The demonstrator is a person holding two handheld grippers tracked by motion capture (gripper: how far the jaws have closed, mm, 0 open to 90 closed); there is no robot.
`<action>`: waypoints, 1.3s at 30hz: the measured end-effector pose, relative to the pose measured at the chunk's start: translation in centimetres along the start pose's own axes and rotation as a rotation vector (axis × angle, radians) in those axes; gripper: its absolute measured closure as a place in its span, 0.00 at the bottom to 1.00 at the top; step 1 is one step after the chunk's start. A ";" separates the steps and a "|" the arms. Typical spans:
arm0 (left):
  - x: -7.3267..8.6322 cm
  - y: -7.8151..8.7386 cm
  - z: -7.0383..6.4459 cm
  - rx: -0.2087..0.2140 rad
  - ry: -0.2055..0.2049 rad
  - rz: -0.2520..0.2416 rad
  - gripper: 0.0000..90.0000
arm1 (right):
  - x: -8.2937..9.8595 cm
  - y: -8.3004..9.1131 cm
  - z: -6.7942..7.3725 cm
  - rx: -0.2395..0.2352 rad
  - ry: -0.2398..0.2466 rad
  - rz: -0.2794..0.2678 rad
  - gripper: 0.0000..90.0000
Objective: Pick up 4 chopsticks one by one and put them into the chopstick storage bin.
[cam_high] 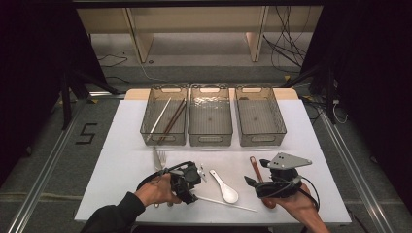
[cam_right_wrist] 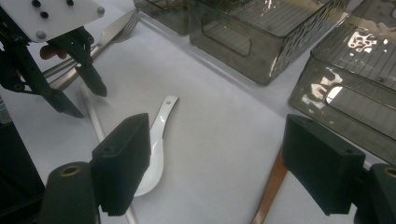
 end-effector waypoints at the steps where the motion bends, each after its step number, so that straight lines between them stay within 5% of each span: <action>1: 0.0 -0.1 -0.1 0.001 -0.002 -0.001 0.65 | 0.0 0.0 0.0 -0.001 -0.001 0.000 0.28; 12: 0.1 -0.5 -0.5 0.011 -0.060 0.027 0.80 | 0.0 -0.1 0.0 -0.001 -0.001 0.005 0.28; 24: 0.3 -0.7 -1.7 0.033 -0.194 0.090 0.90 | 0.1 -0.1 0.0 0.001 0.002 0.010 0.28; 39: 0.4 -0.7 -2.3 0.066 -0.242 0.076 0.93 | 0.1 -0.1 0.0 0.003 -0.001 0.009 0.29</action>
Point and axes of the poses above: each handheld gripper's, and its own axes: y roughly backward along the jaws, x roughly out of its underside, z roughly to its left, the point moved 7 cm from there along -y, roughly forward along the jaws, and after that the axes turned 4 degrees about x, right-handed, at the moved point
